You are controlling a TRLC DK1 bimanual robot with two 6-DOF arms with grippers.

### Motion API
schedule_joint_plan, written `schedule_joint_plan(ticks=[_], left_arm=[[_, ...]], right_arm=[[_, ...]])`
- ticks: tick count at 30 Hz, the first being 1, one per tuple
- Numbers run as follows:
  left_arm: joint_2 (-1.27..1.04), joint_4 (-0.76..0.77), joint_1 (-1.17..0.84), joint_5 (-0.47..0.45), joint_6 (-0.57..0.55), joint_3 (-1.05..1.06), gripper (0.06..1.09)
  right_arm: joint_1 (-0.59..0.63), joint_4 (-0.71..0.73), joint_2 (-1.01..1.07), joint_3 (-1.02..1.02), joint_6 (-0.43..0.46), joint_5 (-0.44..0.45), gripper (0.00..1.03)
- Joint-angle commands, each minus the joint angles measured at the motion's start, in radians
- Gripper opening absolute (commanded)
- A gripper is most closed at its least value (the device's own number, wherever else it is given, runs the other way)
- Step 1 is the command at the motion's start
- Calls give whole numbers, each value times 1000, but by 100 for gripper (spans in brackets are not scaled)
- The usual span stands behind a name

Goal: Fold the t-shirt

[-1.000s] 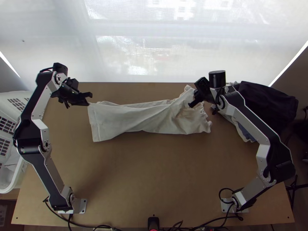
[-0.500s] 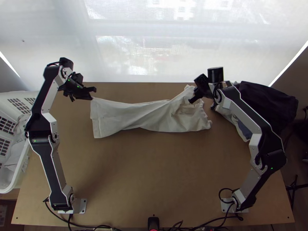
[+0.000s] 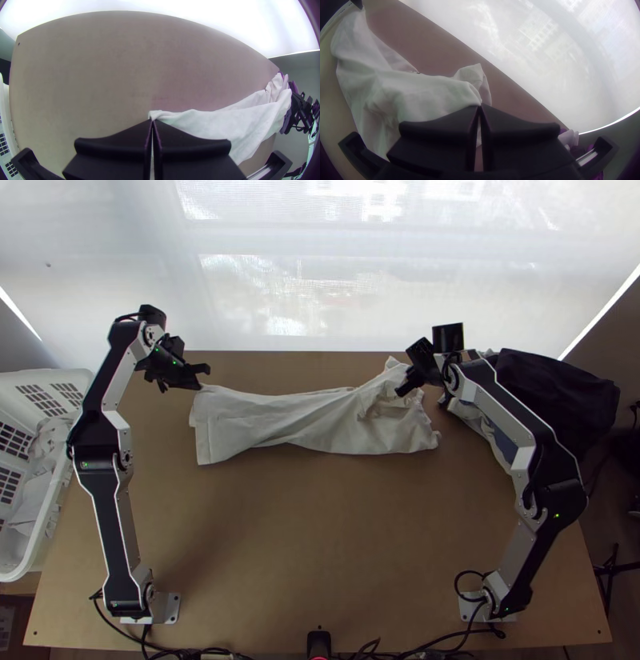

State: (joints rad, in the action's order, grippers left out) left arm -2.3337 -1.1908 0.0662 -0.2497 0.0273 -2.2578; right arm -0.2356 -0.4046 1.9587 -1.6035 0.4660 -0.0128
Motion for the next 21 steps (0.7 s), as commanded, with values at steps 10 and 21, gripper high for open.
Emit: schedule_joint_plan(ticks=[10,21], left_arm=[[-53,42,-11,-2,-29,-5,9],[139,-109,4,-6,-40,52,101]], right_arm=[[18,6,92,-16,-18,1,24],[-22,-2,-75,20,-112,1,98]])
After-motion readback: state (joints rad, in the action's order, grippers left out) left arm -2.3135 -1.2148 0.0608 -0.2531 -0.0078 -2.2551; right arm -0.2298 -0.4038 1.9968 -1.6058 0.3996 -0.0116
